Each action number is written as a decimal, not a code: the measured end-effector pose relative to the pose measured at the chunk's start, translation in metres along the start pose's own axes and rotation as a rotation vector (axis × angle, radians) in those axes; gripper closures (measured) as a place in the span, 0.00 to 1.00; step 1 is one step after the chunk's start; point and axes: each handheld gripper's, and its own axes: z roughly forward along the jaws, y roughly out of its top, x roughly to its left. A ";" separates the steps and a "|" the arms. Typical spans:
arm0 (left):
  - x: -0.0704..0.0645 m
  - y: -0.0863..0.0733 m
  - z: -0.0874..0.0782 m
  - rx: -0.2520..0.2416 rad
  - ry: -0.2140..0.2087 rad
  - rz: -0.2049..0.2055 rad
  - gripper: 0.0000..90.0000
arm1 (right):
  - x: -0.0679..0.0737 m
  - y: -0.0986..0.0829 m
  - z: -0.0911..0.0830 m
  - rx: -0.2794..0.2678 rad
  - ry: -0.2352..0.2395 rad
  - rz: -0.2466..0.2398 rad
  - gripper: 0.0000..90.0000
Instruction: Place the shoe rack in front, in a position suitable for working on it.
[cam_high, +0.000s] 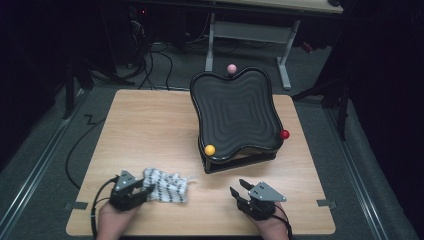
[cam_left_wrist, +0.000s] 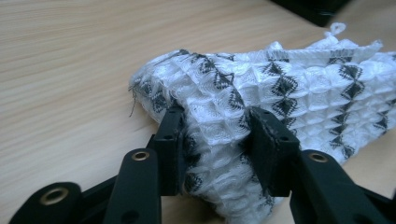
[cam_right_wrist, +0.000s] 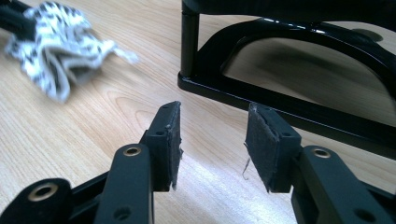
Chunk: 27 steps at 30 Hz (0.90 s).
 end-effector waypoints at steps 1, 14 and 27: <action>-0.011 0.002 0.005 -0.003 -0.025 0.016 0.64 | 0.001 0.000 0.000 -0.001 0.006 0.000 0.60; -0.075 0.015 0.017 -0.088 -0.148 0.103 0.46 | 0.035 0.015 0.000 -0.041 0.129 -0.054 0.38; -0.053 0.008 0.000 -0.142 -0.089 0.071 0.36 | 0.076 0.004 0.040 0.169 0.198 -0.146 0.18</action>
